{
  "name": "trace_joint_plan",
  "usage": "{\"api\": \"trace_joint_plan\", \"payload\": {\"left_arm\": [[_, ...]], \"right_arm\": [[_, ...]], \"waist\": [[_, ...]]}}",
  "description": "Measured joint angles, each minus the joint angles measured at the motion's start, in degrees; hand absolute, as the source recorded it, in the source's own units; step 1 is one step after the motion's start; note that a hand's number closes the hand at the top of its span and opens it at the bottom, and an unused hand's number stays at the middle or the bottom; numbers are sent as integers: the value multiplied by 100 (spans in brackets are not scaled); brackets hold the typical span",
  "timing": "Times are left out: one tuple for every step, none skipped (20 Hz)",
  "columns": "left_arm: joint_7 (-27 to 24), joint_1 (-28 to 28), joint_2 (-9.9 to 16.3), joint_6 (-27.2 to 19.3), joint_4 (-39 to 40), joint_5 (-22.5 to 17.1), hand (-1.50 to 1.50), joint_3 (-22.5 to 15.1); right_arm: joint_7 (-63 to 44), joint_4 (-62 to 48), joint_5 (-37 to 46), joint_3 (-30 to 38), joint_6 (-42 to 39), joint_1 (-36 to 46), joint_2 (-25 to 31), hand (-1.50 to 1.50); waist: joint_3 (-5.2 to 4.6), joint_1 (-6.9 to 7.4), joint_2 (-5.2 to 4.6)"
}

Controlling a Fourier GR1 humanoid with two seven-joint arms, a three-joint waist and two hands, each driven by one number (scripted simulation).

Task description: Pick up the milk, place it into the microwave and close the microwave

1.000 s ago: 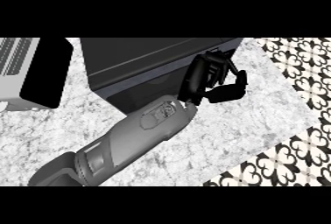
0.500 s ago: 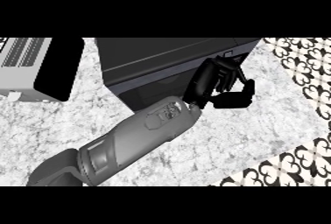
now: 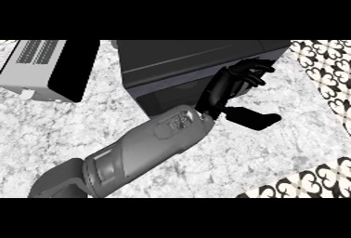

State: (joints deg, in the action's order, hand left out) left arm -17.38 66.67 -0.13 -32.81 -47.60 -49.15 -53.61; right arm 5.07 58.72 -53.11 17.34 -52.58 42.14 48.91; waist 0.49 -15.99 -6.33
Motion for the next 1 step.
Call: {"api": "trace_joint_plan", "payload": {"left_arm": [[-24, -6, 0, 24, -2, -37, -150, -21]], "right_arm": [[-7, 4, -24, 15, -5, -19, 18, -150]], "waist": [[-2, 27, 10]]}}
